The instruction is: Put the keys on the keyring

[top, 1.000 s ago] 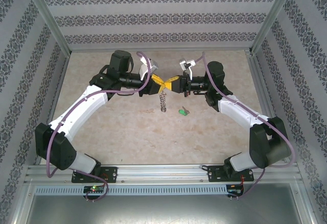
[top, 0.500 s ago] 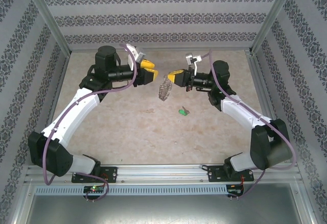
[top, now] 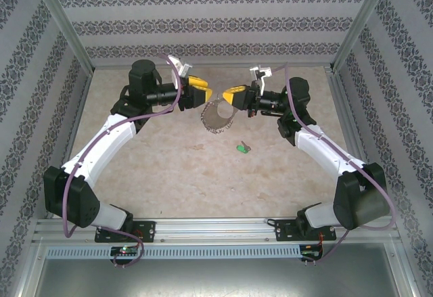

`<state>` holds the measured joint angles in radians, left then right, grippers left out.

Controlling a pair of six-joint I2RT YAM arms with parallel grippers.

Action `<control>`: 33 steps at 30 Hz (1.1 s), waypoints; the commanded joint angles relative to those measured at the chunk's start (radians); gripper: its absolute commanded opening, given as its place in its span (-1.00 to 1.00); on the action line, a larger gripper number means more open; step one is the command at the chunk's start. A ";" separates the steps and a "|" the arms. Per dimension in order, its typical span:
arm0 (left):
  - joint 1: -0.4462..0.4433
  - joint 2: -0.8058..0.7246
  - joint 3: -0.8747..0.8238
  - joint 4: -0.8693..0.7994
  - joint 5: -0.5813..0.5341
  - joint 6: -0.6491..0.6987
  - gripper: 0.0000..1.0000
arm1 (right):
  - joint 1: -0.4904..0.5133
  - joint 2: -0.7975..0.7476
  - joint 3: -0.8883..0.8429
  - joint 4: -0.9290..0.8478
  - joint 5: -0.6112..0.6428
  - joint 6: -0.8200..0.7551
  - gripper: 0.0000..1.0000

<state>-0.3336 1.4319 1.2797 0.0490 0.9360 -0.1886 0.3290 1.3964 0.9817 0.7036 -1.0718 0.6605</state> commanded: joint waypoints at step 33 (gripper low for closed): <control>-0.162 -0.031 -0.054 -0.252 -0.401 0.370 -0.14 | 0.124 0.095 0.111 -0.471 0.621 0.224 -1.00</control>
<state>-0.4824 1.3914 1.2140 -0.1959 0.5766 0.1059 0.4343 1.4918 1.0416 0.2504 -0.4942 0.8700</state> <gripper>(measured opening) 0.432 0.064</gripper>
